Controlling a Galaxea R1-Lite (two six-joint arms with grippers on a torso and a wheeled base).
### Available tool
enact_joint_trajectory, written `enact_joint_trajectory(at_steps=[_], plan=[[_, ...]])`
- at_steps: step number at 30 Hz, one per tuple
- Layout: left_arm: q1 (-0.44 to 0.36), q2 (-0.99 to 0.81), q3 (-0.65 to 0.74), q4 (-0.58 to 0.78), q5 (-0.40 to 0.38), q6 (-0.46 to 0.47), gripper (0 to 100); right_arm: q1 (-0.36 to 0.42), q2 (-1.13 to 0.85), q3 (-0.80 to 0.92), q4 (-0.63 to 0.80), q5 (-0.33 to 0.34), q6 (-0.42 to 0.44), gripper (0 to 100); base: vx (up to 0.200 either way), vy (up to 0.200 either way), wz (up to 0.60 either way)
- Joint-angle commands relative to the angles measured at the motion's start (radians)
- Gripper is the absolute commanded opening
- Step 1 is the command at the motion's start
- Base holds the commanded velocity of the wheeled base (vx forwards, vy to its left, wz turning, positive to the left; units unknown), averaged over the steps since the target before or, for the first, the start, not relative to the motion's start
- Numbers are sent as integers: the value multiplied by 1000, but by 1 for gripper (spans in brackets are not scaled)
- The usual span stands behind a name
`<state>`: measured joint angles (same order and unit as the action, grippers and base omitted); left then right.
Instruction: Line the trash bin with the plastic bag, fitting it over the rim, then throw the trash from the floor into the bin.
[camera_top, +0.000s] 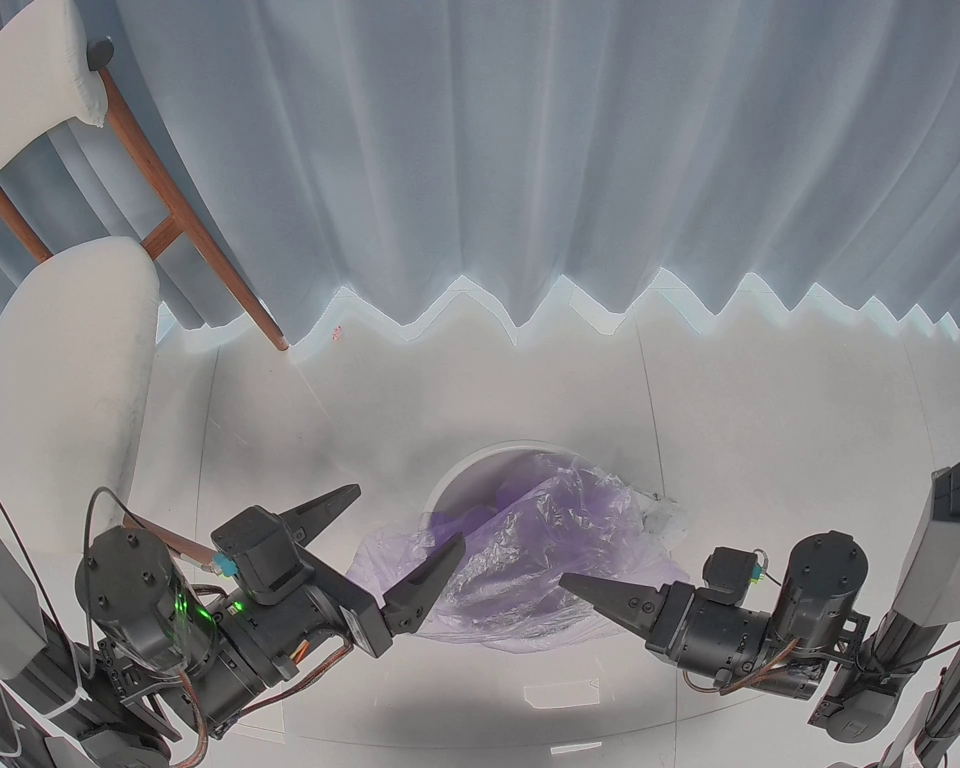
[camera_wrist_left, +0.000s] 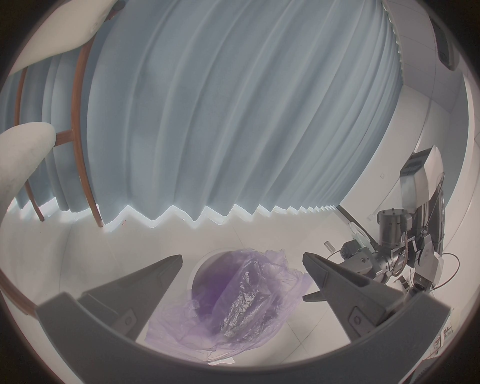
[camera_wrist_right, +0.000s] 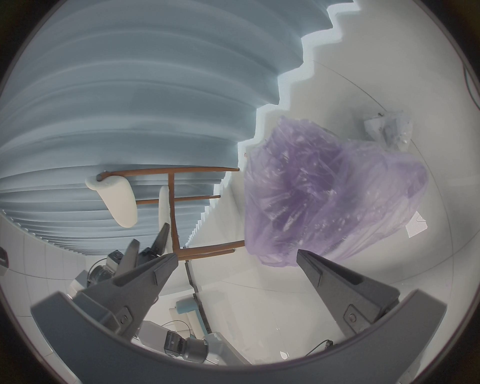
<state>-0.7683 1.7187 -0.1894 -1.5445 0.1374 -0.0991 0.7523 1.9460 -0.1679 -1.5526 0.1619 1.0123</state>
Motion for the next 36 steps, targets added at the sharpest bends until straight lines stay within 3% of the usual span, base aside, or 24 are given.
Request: enact_joint_trajectory(at_steps=[1, 8, 15, 19, 36], plan=[[4, 9, -4, 0, 1, -7, 100, 4, -78, 21, -18, 7, 0, 100, 0, 0, 0], [6, 9, -5, 0, 2, -7, 100, 33, 33, 82, -17, 44, -3, 100, 0, 0, 0], [58, -11, -42, 0, -1, -5, 100, 30, 211, 25, -18, -9, -24, 100, 0, 0, 0], [50, -22, -47, 0, -1, -1, 100, 27, 218, -24, -18, -59, -24, 100, 0, 0, 0], [37, -24, -41, 1, 1, 3, 100, -28, 208, -104, -18, -61, -18, 100, 0, 0, 0]])
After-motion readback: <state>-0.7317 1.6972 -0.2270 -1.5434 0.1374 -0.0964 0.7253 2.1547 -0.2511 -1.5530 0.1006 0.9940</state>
